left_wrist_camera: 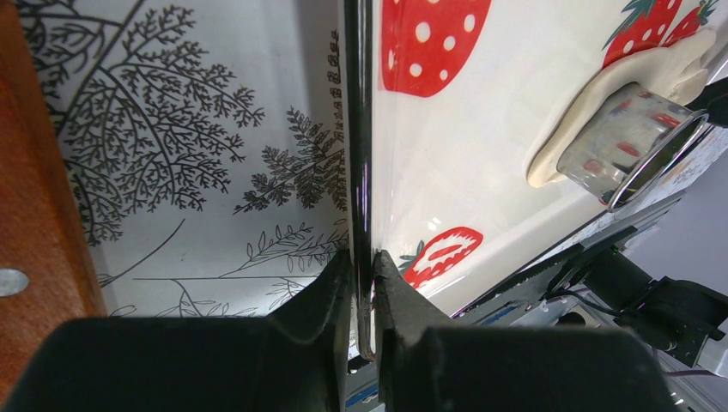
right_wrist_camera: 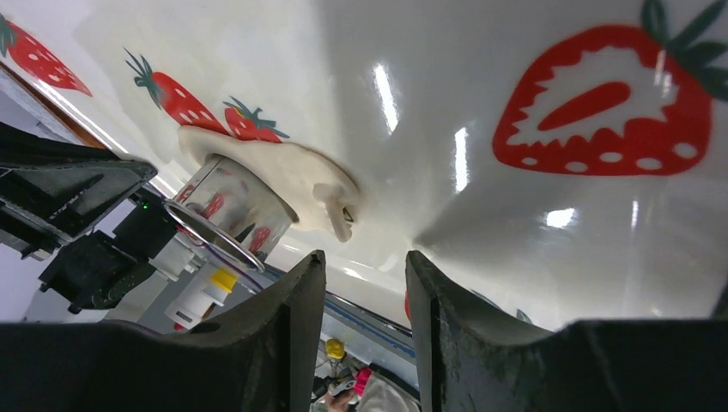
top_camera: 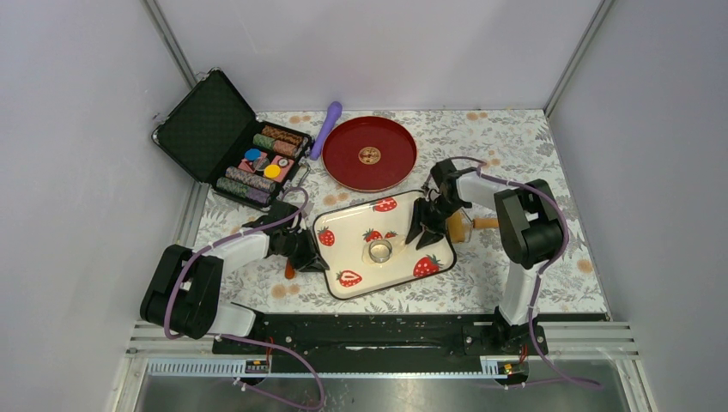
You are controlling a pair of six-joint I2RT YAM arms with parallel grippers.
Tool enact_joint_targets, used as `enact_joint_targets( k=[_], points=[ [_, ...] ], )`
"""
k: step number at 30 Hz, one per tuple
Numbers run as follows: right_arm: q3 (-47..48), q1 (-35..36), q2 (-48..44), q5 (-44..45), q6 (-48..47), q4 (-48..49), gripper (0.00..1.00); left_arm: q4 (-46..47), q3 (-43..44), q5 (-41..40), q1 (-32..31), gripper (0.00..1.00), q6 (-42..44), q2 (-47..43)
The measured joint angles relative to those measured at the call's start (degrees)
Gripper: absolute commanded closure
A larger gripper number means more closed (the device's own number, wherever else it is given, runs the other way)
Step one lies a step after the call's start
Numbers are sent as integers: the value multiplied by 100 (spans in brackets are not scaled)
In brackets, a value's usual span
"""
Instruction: Roll out the dumpling wrappers from the dough
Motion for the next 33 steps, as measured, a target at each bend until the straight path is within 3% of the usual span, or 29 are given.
enact_joint_targets(
  k=[18,24,33],
  points=[
    [-282,229,380,-1075,586,734,57,2,0,2,0,100,37,0],
    [-175,348,479,-1027,590,828,73,2,0,4,0,100,39,0],
    [-111,374,476,-739,463,675,88,2,2,4,0,100,39,0]
  ],
)
